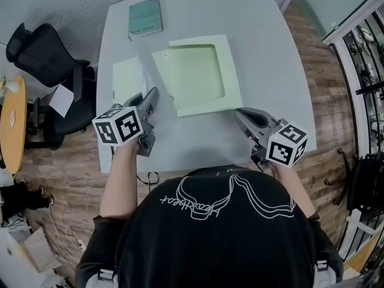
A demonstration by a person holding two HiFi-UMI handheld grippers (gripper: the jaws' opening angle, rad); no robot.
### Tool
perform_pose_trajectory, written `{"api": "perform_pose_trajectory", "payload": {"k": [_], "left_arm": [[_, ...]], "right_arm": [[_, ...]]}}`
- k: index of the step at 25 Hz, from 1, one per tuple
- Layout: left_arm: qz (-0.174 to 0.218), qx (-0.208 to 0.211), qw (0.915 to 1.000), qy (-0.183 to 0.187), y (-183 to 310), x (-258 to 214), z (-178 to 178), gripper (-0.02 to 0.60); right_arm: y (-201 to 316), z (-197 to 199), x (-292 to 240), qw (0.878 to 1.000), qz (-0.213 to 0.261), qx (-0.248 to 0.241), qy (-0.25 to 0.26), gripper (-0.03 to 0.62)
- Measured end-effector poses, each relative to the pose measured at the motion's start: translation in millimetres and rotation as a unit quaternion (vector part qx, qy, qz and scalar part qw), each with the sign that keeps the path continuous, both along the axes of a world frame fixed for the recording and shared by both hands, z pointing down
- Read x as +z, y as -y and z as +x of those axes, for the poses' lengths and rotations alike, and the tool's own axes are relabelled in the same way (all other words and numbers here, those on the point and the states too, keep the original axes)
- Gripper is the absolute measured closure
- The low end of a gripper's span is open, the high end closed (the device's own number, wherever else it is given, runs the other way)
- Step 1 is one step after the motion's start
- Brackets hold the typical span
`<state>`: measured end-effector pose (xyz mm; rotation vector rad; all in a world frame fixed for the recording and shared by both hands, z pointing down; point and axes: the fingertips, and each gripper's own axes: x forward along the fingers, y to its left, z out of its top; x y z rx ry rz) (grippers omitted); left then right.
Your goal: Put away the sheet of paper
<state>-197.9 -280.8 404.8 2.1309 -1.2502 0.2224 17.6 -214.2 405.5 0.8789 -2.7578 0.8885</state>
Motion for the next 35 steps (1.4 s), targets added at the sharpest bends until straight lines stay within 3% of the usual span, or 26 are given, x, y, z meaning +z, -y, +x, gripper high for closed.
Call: {"api": "perform_pose_trajectory", "payload": {"k": [6,17,28,31,35], "left_arm": [[-0.031,0.006,0.9995,-0.001,24,17,-7,0.571],[-0.103,-0.038,0.9940,0.002,44,77,-43,0.571],[-0.157,-0.056,0.9860,0.004,64,121,-57,0.571],[-0.173,-0.060,0.9830,-0.011,70,132,-57,0.571],[-0.193,-0.065,0.9769,-0.066,78,139,-50,0.571]], "right_arm": [[19,6,7,1.000,-0.010,0.002,-0.001,0.585],[44,3,17,1.000,-0.024,-0.007,-0.006,0.585],[58,7,29,0.999,-0.038,-0.006,-0.006,0.585],[62,8,32,0.999,-0.042,-0.003,-0.006,0.585],[67,8,35,0.999,-0.047,-0.001,-0.008,0.585]]}}
